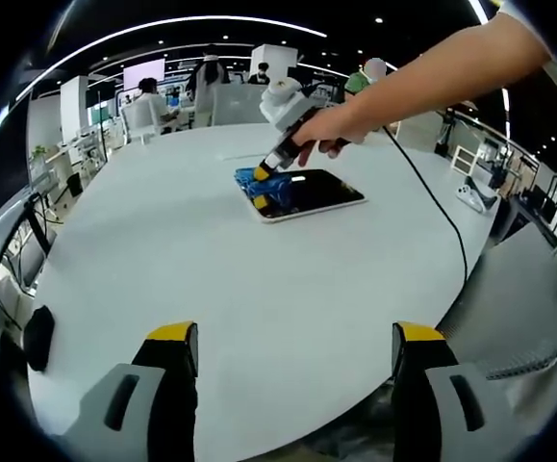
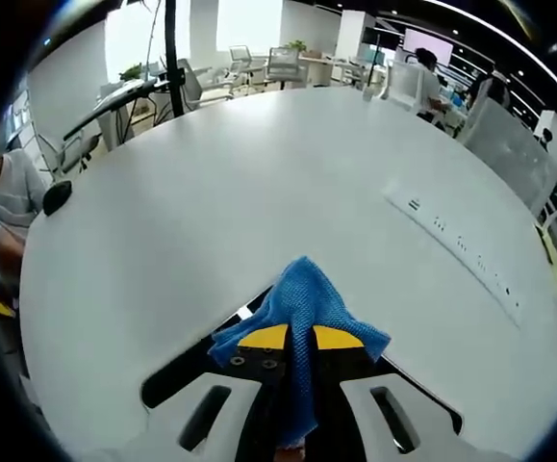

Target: Wipe the mirror surface with the cleaning cloth until all visible marks leave the cleaned area.

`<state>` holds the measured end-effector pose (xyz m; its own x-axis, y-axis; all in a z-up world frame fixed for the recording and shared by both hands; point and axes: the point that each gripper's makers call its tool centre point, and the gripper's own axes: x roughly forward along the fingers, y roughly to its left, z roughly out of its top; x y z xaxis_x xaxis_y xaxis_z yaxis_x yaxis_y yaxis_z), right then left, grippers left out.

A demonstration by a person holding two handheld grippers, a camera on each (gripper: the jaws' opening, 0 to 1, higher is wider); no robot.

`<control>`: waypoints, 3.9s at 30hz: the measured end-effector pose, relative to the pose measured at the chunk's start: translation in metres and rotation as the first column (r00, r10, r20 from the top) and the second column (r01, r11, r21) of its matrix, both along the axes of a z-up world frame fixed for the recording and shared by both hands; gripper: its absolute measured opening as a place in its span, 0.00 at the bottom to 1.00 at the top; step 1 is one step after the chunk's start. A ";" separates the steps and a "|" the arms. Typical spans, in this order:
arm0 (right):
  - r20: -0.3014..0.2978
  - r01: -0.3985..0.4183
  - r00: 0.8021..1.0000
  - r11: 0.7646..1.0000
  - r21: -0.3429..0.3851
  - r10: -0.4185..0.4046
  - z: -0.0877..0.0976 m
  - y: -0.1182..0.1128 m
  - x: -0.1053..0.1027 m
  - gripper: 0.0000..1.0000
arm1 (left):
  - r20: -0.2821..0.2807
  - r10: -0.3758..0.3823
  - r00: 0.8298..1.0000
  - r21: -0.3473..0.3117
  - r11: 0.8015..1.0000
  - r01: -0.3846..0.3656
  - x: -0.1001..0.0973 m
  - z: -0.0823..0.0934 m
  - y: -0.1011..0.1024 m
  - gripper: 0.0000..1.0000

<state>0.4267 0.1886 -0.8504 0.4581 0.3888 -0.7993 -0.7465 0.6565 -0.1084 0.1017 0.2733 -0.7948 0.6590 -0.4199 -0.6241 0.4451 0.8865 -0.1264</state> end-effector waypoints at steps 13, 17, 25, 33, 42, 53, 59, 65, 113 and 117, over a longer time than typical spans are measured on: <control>-0.002 -0.011 1.000 1.000 0.003 0.011 0.001 0.011 -0.005 0.03 | -0.003 0.009 1.000 0.004 1.000 -0.009 -0.003 -0.001 0.006 0.83; 0.000 -0.017 1.000 1.000 0.003 0.017 0.001 0.011 -0.008 0.03 | 0.000 0.008 1.000 0.003 1.000 -0.008 -0.002 -0.001 0.005 0.83; -0.011 -0.028 1.000 1.000 0.011 0.028 0.001 0.013 -0.013 0.03 | 0.003 0.007 1.000 0.004 1.000 -0.007 -0.002 0.000 0.004 0.83; -0.022 -0.035 0.999 0.999 0.022 0.035 0.000 0.015 -0.023 0.03 | 0.002 0.000 1.000 0.005 1.000 0.000 -0.002 0.001 0.000 0.83; -0.026 -0.046 0.999 0.998 0.030 0.046 0.000 0.016 -0.038 0.03 | 0.010 -0.005 1.000 0.006 1.000 0.005 0.002 0.004 -0.003 0.83; -0.033 -0.054 0.998 0.998 0.037 0.055 0.002 0.017 -0.052 0.03 | 0.017 -0.024 1.000 0.007 1.000 0.023 0.004 0.007 -0.009 0.82; -0.033 -0.063 0.997 0.997 0.045 0.064 0.002 0.016 -0.061 0.03 | 0.018 -0.028 0.999 0.010 1.000 0.028 0.004 0.008 -0.010 0.82; -0.035 -0.074 0.997 0.996 0.049 0.076 0.002 0.017 -0.068 0.03 | 0.021 -0.030 0.999 0.015 0.999 0.029 0.002 0.010 -0.011 0.82; -0.048 -0.183 0.982 0.983 0.007 0.183 0.002 0.014 -0.119 0.03 | 0.040 -0.051 0.998 0.056 0.997 0.048 -0.009 0.029 -0.019 0.81; -0.050 -0.184 0.982 0.983 0.008 0.184 0.001 0.014 -0.119 0.03 | 0.038 -0.053 0.998 0.058 0.997 0.051 -0.010 0.029 -0.021 0.81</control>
